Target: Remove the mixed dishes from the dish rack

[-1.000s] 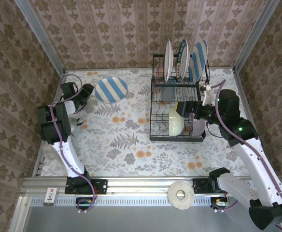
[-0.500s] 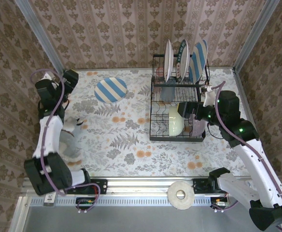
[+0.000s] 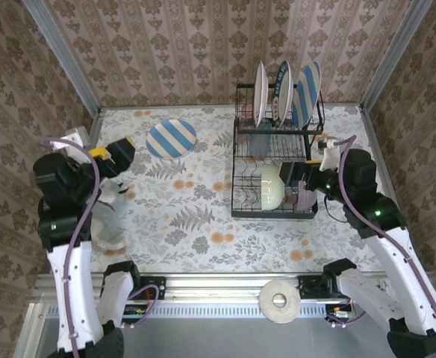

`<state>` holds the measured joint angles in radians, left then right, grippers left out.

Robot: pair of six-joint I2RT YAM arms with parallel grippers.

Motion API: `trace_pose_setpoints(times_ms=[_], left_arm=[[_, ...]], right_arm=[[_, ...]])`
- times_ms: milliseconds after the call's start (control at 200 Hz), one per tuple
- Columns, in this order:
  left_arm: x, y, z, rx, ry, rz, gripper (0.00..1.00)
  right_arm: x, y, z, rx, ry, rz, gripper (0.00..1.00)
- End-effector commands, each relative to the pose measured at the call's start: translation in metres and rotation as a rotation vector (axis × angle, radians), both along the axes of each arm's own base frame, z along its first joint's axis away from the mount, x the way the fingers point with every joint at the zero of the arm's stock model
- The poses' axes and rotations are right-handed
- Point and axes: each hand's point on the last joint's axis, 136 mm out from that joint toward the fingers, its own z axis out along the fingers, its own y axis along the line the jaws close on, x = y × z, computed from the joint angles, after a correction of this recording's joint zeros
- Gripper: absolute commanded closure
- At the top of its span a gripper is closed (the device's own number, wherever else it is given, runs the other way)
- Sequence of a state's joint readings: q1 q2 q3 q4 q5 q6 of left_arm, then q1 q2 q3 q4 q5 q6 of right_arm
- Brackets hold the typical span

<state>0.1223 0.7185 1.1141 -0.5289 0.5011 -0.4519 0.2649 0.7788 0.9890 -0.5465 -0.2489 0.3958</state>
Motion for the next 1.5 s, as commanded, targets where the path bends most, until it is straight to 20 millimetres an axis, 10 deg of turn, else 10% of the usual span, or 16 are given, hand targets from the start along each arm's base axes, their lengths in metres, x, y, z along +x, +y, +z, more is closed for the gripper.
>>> trace_pose_setpoints(times_ms=[0,520,1095,1495], left_arm=[[-0.017,-0.017,-0.031,0.093,0.071,-0.113,0.0],[0.038,-0.039,-0.072,0.123,0.062,-0.183,0.0],[0.028,-0.091,-0.076,-0.194,0.027,-0.486,0.0],[0.004,-0.107,-0.048,-0.23,-0.095,-0.615,0.0]], right_arm=[[-0.009,-0.008,-0.008,-0.01,0.022,-0.039,0.0],[0.0,-0.035,0.009,-0.115,-0.02,-0.169,0.0],[0.104,-0.081,0.082,-0.331,-0.1,-0.499,0.18],[0.179,-0.095,0.079,-0.386,-0.05,-0.579,0.29]])
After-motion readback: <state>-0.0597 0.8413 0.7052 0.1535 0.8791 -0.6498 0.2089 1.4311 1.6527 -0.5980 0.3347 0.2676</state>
